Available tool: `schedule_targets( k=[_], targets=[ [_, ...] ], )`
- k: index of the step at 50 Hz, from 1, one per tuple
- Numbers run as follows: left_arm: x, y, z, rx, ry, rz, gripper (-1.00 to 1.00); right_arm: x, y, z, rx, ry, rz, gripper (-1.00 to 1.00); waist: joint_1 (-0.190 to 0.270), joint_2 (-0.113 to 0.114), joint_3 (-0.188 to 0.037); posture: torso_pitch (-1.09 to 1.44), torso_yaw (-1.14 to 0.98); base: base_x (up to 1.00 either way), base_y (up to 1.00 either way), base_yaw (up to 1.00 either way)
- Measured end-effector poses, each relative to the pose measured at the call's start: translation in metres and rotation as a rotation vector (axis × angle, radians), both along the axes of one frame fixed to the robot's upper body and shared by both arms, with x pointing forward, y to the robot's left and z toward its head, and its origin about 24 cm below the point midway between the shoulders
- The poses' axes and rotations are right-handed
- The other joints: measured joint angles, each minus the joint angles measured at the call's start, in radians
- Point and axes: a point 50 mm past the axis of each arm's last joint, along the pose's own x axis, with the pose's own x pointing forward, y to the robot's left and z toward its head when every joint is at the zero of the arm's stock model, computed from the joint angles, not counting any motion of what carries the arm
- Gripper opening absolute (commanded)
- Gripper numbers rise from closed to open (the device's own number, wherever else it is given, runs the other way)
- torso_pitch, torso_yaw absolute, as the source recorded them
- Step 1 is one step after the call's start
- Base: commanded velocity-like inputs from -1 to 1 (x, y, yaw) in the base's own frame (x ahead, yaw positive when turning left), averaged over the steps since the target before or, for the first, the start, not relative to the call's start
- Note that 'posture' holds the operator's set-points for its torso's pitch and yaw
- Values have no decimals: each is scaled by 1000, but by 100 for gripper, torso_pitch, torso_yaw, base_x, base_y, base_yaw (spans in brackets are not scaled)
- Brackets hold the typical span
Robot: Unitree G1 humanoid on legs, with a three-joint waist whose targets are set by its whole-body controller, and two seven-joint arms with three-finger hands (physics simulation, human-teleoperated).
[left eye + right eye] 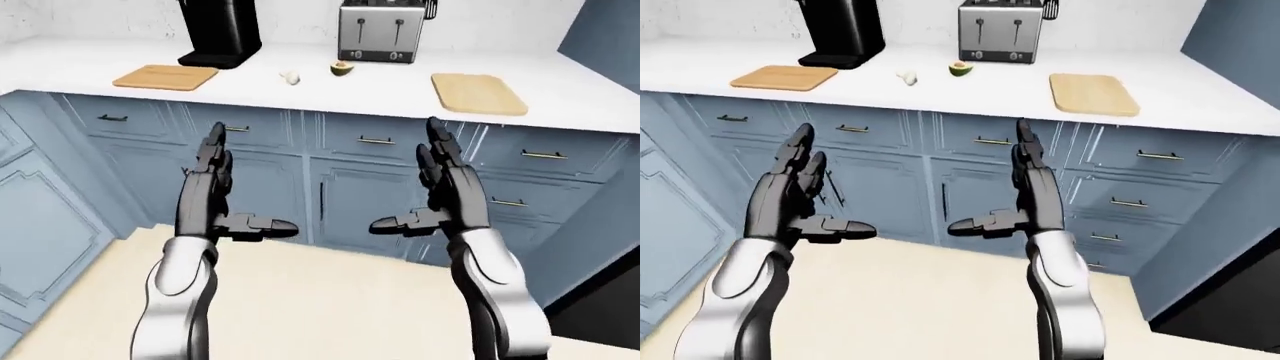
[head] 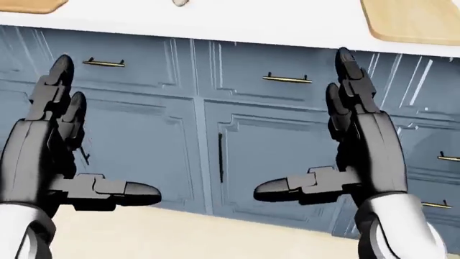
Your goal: Place the avocado and the garlic on separate cutting boards.
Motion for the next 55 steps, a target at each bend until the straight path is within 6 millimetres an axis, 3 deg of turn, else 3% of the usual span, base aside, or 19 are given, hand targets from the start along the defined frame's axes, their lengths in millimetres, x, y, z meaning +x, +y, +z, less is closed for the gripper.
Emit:
schedule_targets(
  k=[2, 4, 7, 9, 10, 14, 21, 22, 24, 27, 31, 36, 38, 41, 43, 47, 49, 53, 55],
  targets=[
    [-1, -4, 4, -1, -12, -28, 100, -2, -6, 0, 1, 2, -33, 100, -15, 7, 6, 0, 0, 66, 0, 0],
    [-2, -6, 5, -3, -23, -44, 100, -2, -7, 0, -1, -1, -45, 100, -28, 14, -4, 0, 0, 67, 0, 0],
    [-3, -6, 8, -2, -33, -48, 100, -2, -3, 5, -5, -22, -32, 100, -46, 42, -13, 0, 0, 68, 0, 0],
    [-2, -3, 10, 0, -43, -39, 100, -1, -1, 9, -4, -43, -16, 100, -46, 77, -28, 0, 0, 68, 0, 0],
    [-2, -1, 10, 5, -42, -29, 100, -1, 2, 9, 4, -44, -7, 100, -38, 75, -27, 0, 0, 68, 0, 0],
    [0, 4, -1, 5, 11, 7, 100, 2, 8, -4, 15, 22, 29, 100, -20, 54, -28, 0, 0, 69, 0, 0],
    [-3, 3, 8, 7, -30, 2, 100, 0, 9, 10, 14, -40, 30, 100, 14, -34, -46, 0, 0, 69, 0, 0],
    [-3, 2, 11, 5, -42, -2, 100, 0, 9, 12, 11, -48, 29, 100, 6, -50, -45, 0, 0, 69, 0, 0],
    [-3, -2, 7, -1, -21, -23, 100, 0, 5, 7, 13, -21, 10, 100, -8, -51, -8, 0, 0, 60, 0, 0],
    [-3, -2, 8, -7, -7, -35, 100, -1, 2, 7, 10, -3, -12, 100, -28, -71, -19, 0, 0, 36, 3, 0],
    [-8, 5, 21, -7, -63, -6, 100, -9, 7, 28, 5, -94, 10, 100, -21, -41, -38, 0, 0, 3, 17, 0],
    [-8, 6, 19, -11, -60, -9, 100, -8, 9, 31, 3, -99, 16, 100, -3, 57, -31, 0, 0, 0, 23, 0],
    [-7, 10, 12, -14, -12, 13, 100, -6, 13, 22, 8, -46, 33, 100, 10, 41, -11, 0, 0, 0, 30, 0],
    [-7, 11, 11, -12, 0, 23, 100, -5, 13, 17, 10, -15, 36, 100, 8, 36, -34, 0, 0, 0, 30, 0],
    [-7, 10, 16, -10, -32, 13, 100, -7, 11, 23, 11, -45, 25, 100, -5, 15, -48, 0, 0, 0, 30, 0],
    [-10, 8, 25, -10, -77, 0, 100, -11, 11, 34, 10, -114, 26, 100, -25, -29, -46, 0, 0, 0, 29, 0],
    [-10, 9, 29, -11, -86, 4, 100, -12, 11, 35, 8, -119, 33, 100, -35, -64, -54, 0, 0, 0, 30, 0],
    [-7, 4, 20, -23, -35, -22, 100, -8, 7, 25, 2, -53, 5, 100, -51, -67, -60, 0, 0, 11, 29, 0],
    [-7, 5, 19, -24, -26, -18, 100, -8, 7, 24, 4, -49, 5, 100, -53, -48, -52, 0, 0, 32, 23, 0]
  ],
)
